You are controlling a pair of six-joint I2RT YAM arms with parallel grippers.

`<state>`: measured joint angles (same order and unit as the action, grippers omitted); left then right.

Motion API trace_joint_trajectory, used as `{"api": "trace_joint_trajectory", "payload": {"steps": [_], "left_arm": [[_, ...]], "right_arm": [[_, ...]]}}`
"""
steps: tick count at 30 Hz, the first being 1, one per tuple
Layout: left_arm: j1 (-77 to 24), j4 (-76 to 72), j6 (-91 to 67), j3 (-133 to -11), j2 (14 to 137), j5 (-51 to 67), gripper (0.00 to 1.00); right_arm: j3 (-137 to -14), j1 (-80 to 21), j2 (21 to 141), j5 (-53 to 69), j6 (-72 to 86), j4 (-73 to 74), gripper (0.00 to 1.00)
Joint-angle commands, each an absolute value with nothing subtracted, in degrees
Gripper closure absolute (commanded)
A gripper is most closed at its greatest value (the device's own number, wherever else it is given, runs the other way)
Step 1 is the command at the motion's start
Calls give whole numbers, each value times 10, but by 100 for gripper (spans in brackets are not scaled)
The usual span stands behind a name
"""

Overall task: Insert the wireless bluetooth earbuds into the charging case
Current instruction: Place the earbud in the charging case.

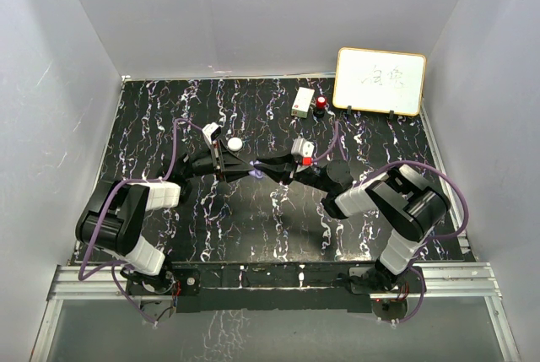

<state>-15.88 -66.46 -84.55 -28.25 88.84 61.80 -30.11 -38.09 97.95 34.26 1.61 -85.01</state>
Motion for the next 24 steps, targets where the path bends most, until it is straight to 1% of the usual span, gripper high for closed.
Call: {"api": "trace_joint_trajectory", "payload": {"steps": [1,7,8,10,15,19,24], "left_arm": [[-161,-720,-864,-300,884,611,100],[-161,-723,-864,-299,888,610,100],[-161,-725,-865,-299,888,609,100],[-161,-727,-867,-299,890,610,100],[-161,-732,-867,-297,894,610,100],[-161,-735,-867,-294,897,609,100],[-161,-745,-871,-291,903,609,100]], "right_arm": [[-296,-382,994,344,21,-998,100],[-300,-382,994,340,32,-1002,99],[-300,-382,994,340,33,-1002,98],[-300,-382,994,339,35,-1002,89],[-301,-382,992,329,38,-1003,72],[-303,-382,991,325,39,-1003,66],[-305,-381,989,322,41,-1004,63]]}}
